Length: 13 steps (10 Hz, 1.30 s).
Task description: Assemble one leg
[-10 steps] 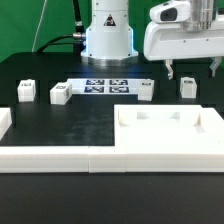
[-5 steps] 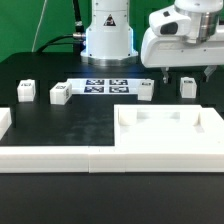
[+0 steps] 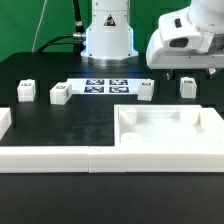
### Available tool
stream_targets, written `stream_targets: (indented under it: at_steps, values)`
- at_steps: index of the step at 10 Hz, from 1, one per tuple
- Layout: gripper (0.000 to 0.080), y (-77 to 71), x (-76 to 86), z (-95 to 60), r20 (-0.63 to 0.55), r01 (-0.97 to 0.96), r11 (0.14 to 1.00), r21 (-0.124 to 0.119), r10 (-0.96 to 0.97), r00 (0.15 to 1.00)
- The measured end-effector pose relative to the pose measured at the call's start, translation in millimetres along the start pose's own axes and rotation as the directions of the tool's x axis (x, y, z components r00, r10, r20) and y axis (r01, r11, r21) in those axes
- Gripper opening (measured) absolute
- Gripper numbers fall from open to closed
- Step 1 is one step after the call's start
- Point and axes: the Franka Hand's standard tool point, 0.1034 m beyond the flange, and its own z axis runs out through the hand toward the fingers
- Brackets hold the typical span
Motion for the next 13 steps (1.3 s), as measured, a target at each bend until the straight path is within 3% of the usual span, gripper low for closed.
stream_targets:
  at_steps: [2, 5, 10, 13]
  values:
    - [0.0649, -0.8, 3.8, 2.3, 0.132, -0.006, 1.0, -0.009, 0.007, 0.991]
    - [0.0649, -2.7, 2.3, 8.4, 0.131, -0.021, 1.0, -0.013, 0.022, 0.991]
    - [0.0649, -1.5, -5.3, 48.0, 0.158, -0.074, 0.997, -0.011, 0.074, 0.985]
    - [0.0649, -4.5, -7.8, 55.4, 0.154, -0.066, 0.998, -0.016, 0.068, 0.986]
